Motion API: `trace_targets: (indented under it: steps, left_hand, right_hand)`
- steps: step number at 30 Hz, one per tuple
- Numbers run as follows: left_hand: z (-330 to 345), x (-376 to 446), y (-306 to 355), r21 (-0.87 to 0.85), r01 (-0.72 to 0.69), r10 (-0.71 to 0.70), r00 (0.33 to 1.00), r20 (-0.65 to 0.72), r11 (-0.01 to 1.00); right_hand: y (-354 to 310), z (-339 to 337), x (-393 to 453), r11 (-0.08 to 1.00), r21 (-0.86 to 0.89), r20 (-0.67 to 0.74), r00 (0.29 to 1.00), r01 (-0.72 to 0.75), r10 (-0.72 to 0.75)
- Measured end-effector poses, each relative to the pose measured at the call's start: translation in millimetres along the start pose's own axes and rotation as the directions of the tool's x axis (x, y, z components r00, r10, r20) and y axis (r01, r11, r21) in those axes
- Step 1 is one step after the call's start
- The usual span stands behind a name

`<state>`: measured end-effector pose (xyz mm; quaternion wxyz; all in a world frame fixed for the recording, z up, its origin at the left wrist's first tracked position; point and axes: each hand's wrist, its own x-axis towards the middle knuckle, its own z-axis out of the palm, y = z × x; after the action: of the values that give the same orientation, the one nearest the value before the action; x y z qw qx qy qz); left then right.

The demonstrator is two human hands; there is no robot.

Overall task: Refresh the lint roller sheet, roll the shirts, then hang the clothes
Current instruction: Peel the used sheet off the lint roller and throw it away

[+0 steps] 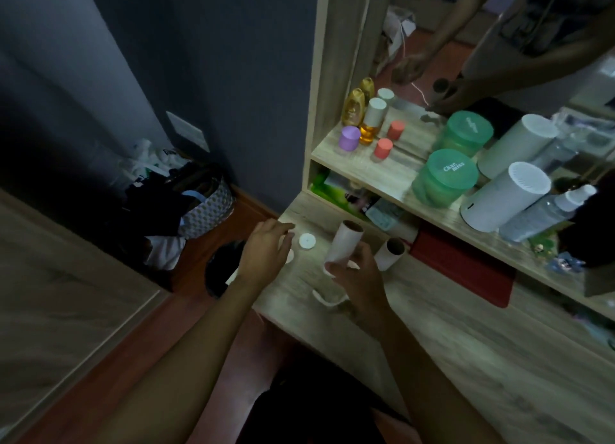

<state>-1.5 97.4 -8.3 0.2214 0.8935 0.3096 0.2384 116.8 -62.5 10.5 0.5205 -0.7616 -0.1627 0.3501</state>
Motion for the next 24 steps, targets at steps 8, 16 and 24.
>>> trace_targets:
  steps: [8, 16, 24]
  left_hand:
    - [-66.5, -68.2, -18.5, -0.004, 0.198, -0.197, 0.972, -0.126, 0.980]
    - [-99.1, -139.7, -36.9, -0.009, 0.346, -0.343, 0.927, -0.149, 0.938]
    - [-155.3, -135.8, -118.5, -0.044, 0.385, -0.387, 0.904, -0.182, 0.922]
  right_hand:
    - [-11.4, 34.2, -38.1, 0.995, 0.005, 0.015, 0.995, 0.095, -0.095]
    - [-5.7, 90.4, -65.2, 0.990, -0.079, 0.107, 0.988, 0.118, -0.109]
    - [-15.9, 188.1, -66.7, 0.982, -0.118, 0.229, 0.966, 0.148, -0.118]
